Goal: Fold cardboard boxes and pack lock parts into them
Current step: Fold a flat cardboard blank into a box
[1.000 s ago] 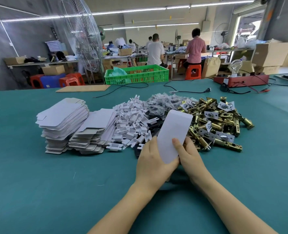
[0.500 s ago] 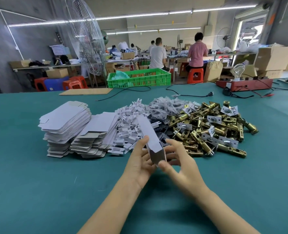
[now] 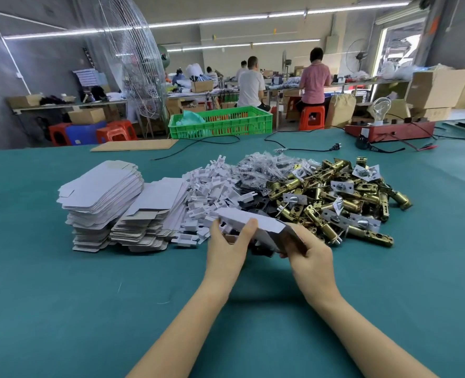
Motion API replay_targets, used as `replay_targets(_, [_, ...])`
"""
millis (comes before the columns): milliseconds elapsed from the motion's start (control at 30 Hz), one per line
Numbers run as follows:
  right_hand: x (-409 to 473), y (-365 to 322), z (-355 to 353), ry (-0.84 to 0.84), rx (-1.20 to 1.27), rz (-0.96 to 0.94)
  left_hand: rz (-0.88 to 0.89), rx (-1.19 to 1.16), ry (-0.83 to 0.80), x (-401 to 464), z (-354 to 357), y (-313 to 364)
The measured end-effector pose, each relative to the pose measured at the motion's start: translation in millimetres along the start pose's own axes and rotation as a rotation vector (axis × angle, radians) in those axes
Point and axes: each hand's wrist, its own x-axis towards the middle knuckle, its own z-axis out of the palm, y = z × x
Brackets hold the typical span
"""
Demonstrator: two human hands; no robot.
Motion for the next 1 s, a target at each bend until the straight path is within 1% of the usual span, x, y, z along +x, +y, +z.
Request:
replay_targets(67, [3,-1,-4,0.036,-0.023,0.011,0.29,0.244,0.133,0,-4,-2])
replay_targets(133, [5,-4,-6,0.021,-0.094,-0.017,0.656,0.483,0.28,2,-10,-4])
replay_targets(167, [6,-6,-7,-0.002,-0.126,-0.034,0.834,0.594,0.324,2,-11,-4])
replay_targets(200, [7,-8,-8,-0.024,-0.151,-0.048,0.988,0.683,0.314,2,-11,-4])
replay_targets(233, [8,-11,-9,-0.044,-0.163,-0.059,1.094,0.744,0.265,2,-10,-3])
replay_targets(267, [9,-14,-11,-0.061,-0.157,-0.063,1.148,0.769,0.205,1,-8,-4])
replay_targets(333, [11,-19,-13,-0.09,-0.083,-0.043,1.16,0.713,0.091,0,-7,-4])
replay_targets(433, [17,-29,-18,-0.074,0.175,0.08,1.074,0.439,-0.013,-1,-9,-1])
replay_targets(500, [19,-32,-19,-0.031,0.307,0.142,1.034,0.251,-0.011,-2,-5,2])
replay_targets(533, [19,-33,-18,-0.015,0.318,0.138,1.009,0.176,0.011,-2,-3,2])
replay_targets(600, [13,-32,-12,-0.002,0.247,0.063,0.911,0.082,0.085,-1,2,4])
replay_targets(667, [6,-31,-5,0.011,0.16,-0.012,0.819,0.049,0.15,-1,4,4])
replay_targets(700, [4,-30,-2,0.012,0.13,-0.044,0.8,0.038,0.155,-1,4,3])
replay_targets(733, [2,-29,0,0.007,0.1,-0.08,0.804,0.033,0.155,-1,5,2])
replay_targets(833, [0,-27,5,-0.015,0.028,-0.162,0.891,0.079,0.186,-2,6,-3])
replay_targets(900, [-2,-27,7,-0.023,0.042,-0.162,0.927,0.113,0.201,-4,7,-5])
replay_targets(1000, [-2,-26,6,-0.038,0.102,-0.132,0.957,0.119,0.158,-4,4,-7])
